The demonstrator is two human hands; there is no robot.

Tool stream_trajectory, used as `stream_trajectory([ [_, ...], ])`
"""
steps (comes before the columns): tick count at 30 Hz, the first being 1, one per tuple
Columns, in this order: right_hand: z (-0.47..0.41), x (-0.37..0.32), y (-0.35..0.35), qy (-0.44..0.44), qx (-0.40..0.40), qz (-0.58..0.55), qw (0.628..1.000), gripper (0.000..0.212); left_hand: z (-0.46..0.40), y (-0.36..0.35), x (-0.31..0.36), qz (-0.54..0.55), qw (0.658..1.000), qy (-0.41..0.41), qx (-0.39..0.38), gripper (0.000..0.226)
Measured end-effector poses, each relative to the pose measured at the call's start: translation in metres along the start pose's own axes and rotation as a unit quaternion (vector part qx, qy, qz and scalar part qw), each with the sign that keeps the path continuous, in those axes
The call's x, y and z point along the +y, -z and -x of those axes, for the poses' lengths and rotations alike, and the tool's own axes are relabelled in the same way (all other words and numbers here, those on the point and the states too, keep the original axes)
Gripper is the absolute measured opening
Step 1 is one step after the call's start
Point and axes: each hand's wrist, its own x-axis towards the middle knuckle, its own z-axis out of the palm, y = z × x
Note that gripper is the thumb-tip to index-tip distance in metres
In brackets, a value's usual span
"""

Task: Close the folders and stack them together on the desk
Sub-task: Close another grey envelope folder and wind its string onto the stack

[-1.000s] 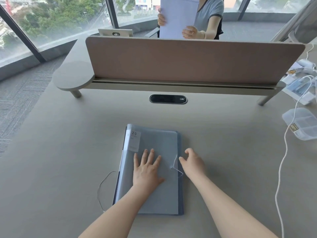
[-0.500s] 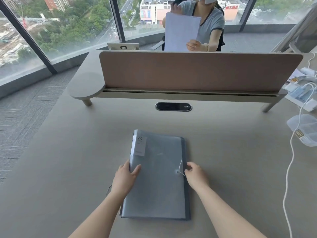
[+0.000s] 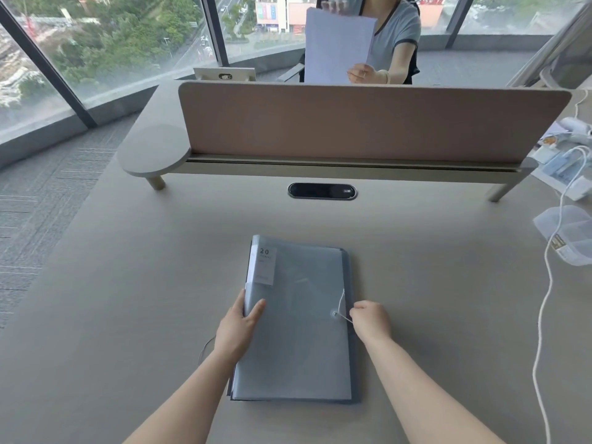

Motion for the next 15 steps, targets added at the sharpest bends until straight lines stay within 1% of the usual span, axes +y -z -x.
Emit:
stream_trajectory([
  [2, -0.004, 0.005, 0.004, -0.013, 0.006, -0.006, 1.0, 0.011, 0.002, -0.007, 0.005, 0.004, 1.0, -0.001, -0.007, 0.082],
  [5, -0.011, 0.015, 0.018, -0.029, 0.015, -0.023, 0.999, 0.014, 0.005, -0.021, 0.016, 0.008, 1.0, -0.006, -0.014, 0.084],
  [8, -0.021, 0.025, 0.03, -0.041, 0.038, -0.039, 0.998, 0.025, 0.005, -0.036, 0.025, 0.008, 1.0, -0.012, -0.025, 0.085],
  [10, -0.026, 0.032, 0.037, -0.042, 0.044, -0.041, 0.997, 0.028, 0.006, -0.045, 0.03, 0.007, 0.999, -0.018, -0.031, 0.088],
  [15, -0.035, 0.048, 0.049, -0.063, 0.027, -0.073, 0.995, 0.033, 0.011, -0.063, 0.038, -0.002, 0.999, -0.025, -0.025, 0.08],
])
